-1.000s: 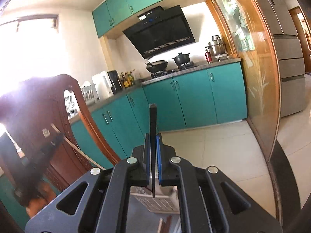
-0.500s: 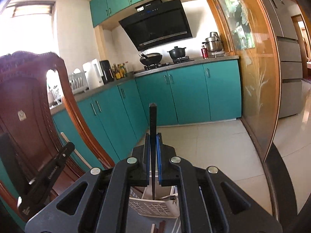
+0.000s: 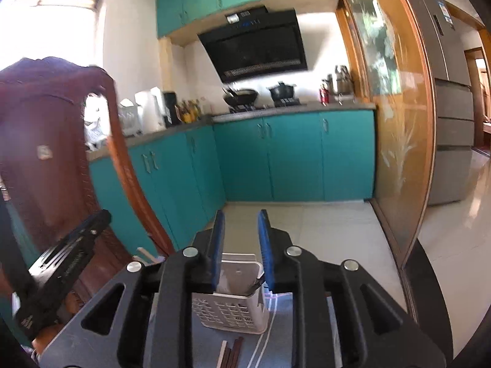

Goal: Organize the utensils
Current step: 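Raise both chopsticks above the white holder and open both grippers to drop them in, then move both grippers back down to the remaining chopsticks on the cloth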

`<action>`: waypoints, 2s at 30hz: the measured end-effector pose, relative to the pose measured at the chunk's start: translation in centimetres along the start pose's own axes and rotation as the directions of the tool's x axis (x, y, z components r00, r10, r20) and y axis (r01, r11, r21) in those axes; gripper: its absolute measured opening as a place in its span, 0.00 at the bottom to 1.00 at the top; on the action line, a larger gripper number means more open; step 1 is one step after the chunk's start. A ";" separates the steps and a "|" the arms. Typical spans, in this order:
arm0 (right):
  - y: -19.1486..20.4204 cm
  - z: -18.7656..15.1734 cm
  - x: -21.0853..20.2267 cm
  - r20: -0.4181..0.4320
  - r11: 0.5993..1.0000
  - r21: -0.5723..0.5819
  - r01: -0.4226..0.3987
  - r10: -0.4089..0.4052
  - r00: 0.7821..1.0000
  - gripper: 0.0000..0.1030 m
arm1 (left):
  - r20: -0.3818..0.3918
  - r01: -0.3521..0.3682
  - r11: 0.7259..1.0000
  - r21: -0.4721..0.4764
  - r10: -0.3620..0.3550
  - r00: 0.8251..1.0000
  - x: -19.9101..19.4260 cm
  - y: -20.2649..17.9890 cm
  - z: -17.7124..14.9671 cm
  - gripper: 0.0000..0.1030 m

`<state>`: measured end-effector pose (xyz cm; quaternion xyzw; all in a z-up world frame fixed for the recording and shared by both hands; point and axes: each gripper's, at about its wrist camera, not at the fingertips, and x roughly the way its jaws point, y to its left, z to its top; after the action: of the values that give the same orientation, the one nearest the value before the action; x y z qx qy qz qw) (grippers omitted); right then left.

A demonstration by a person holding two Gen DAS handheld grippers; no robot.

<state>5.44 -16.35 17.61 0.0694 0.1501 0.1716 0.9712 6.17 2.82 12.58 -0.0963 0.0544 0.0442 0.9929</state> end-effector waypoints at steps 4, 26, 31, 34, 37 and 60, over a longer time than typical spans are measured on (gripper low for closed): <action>1.1 -3.7 -1.6 -0.039 0.989 -0.107 -0.097 0.094 0.995 0.22 | -0.057 -0.010 1.000 -0.002 0.010 0.998 -0.3 0.9 -1.5 0.35; -2.1 -20.8 13.7 -0.793 0.999 0.005 -0.036 0.026 0.608 0.17 | -0.388 -0.034 0.994 0.104 0.072 0.919 3.1 0.5 -7.7 0.58; -4.2 -19.6 12.9 -0.756 1.000 0.024 0.008 0.013 0.654 0.07 | -0.458 -0.049 0.996 0.081 0.081 0.885 4.4 0.9 -8.5 0.58; -5.3 -18.9 12.6 -0.733 0.998 0.011 0.057 -0.031 0.679 0.06 | -0.508 -0.039 0.997 0.068 0.068 0.859 5.2 0.7 -9.4 0.58; -6.5 -19.0 13.0 -0.735 0.995 0.074 0.070 0.007 0.678 0.06 | -0.542 -0.029 0.997 0.070 0.062 0.838 5.8 0.4 -10.2 0.58; -3.0 -21.7 13.7 -0.753 0.993 0.121 -0.010 0.099 0.650 0.13 | -0.606 -0.032 0.993 0.118 0.097 0.789 6.9 -0.6 -12.9 0.61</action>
<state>11.82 -12.51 -7.13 0.0472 0.5482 0.2058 0.8092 11.77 0.28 -0.67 -0.0530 0.3776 0.0419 0.9235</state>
